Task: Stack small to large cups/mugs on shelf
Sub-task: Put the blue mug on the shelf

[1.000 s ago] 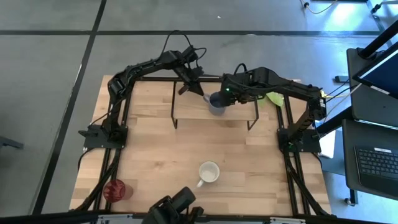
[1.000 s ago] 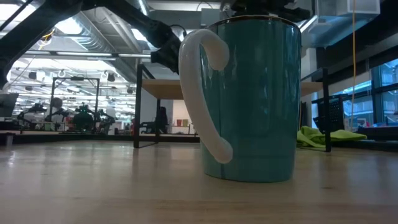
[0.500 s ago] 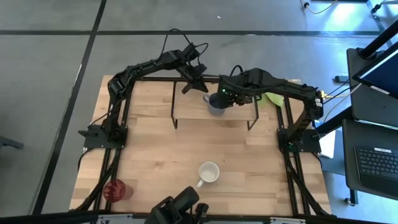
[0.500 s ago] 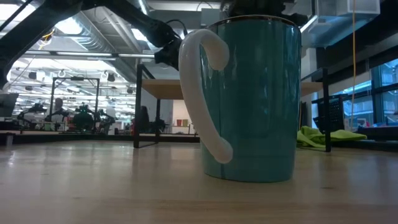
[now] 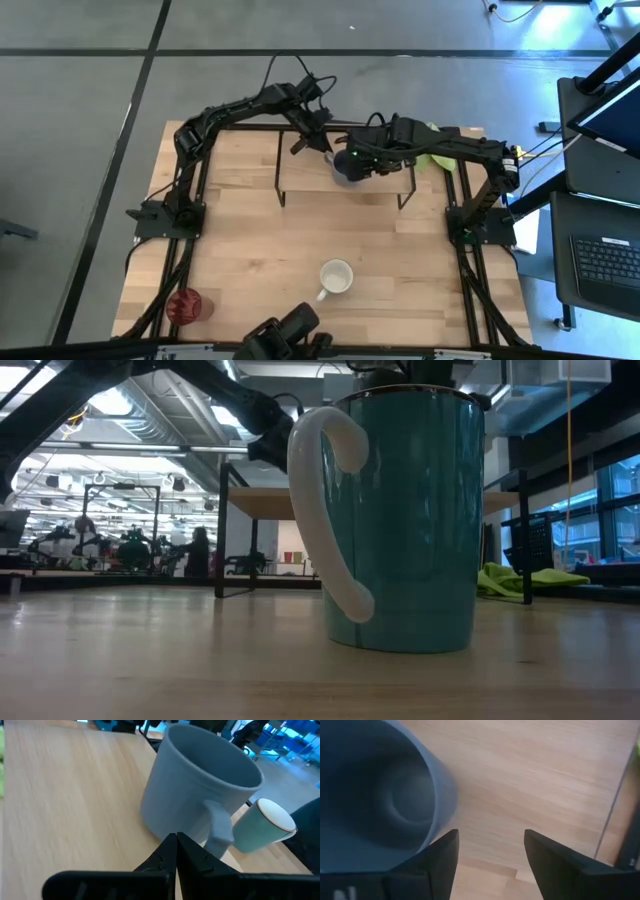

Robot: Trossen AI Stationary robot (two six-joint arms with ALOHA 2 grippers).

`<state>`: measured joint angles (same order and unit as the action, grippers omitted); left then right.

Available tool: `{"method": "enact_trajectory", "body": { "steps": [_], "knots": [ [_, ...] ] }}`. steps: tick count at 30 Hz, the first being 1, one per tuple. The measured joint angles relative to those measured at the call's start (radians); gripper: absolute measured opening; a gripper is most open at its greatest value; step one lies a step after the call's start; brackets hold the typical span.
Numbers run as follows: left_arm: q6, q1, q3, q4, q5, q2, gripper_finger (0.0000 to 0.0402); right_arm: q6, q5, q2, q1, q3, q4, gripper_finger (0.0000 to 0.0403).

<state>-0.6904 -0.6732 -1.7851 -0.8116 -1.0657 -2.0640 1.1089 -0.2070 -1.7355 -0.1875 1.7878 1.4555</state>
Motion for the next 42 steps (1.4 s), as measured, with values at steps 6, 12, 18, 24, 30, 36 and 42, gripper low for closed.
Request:
{"method": "enact_trajectory", "body": {
  "steps": [6, 12, 18, 24, 30, 36, 42],
  "knots": [
    [-0.042, 0.0, 0.0, -0.084, -0.002, 0.0, 0.0002, -0.044, -0.002, 0.0, -0.021, 0.0, -0.047, 0.0227],
    [-0.053, 0.002, 0.0, -0.123, -0.002, 0.0, 0.0001, -0.083, -0.01, 0.0, -0.047, 0.0, -0.052, 0.0227],
    [-0.054, 0.001, 0.0, -0.166, -0.001, 0.0, 0.0001, -0.132, -0.01, 0.0, -0.082, 0.0, -0.079, 0.0227],
    [-0.056, 0.002, 0.0, -0.211, -0.002, 0.0, 0.0001, -0.182, -0.012, 0.0, -0.107, 0.0, -0.127, 0.0227],
    [-0.082, 0.002, 0.0, -0.29, -0.027, 0.0, 0.0001, -0.227, -0.012, 0.0, -0.137, 0.0, -0.136, 0.0227],
    [-0.106, 0.003, 0.0, -0.33, -0.029, 0.0, 0.0001, -0.249, -0.012, 0.0, -0.163, 0.0, -0.078, 0.0227],
    [-0.134, -0.004, 0.0, -0.329, -0.071, 0.008, 0.0003, -0.238, 0.062, 0.001, -0.127, 0.0, -0.051, 0.0227]
  ]
}}
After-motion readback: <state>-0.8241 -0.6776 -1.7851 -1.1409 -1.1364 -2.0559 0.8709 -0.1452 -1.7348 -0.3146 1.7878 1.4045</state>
